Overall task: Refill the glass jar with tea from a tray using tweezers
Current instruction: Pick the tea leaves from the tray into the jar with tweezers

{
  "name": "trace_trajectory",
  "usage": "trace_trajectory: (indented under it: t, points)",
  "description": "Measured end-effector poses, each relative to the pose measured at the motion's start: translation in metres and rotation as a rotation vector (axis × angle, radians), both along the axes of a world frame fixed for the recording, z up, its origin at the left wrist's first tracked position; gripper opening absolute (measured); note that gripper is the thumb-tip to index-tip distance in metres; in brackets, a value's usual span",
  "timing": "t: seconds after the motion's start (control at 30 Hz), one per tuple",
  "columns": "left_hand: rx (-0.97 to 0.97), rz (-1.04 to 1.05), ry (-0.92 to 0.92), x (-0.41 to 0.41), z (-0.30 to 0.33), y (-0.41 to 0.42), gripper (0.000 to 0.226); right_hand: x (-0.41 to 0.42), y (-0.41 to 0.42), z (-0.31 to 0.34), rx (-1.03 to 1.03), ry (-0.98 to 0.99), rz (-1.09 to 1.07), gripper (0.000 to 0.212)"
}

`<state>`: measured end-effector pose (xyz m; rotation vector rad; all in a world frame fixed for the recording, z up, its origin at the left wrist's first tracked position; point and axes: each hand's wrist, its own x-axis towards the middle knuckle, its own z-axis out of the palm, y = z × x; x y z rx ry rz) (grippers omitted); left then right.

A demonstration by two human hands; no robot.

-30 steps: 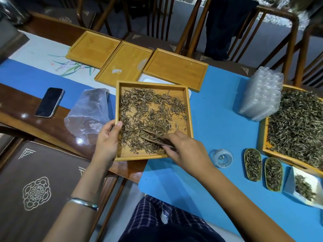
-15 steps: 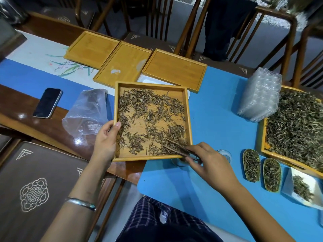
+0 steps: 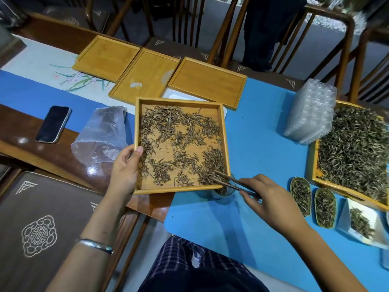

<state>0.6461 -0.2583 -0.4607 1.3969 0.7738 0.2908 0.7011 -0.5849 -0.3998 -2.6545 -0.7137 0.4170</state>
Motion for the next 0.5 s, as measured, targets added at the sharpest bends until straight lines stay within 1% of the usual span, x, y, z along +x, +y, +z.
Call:
trace_trajectory:
  t: [0.17, 0.3, 0.5]
  points:
    - [0.040, -0.018, 0.013, 0.001, 0.000, -0.001, 0.025, 0.001, -0.008, 0.006, -0.048, 0.013, 0.008, 0.029]
    - [0.037, -0.031, 0.026, 0.001, 0.002, -0.002, 0.026, 0.002, -0.001, 0.012, 0.028, -0.022, -0.007, 0.027]
    - [0.036, -0.029, 0.028, 0.000, 0.002, 0.000, 0.033, -0.001, 0.025, 0.005, 0.009, -0.017, 0.115, 0.033]
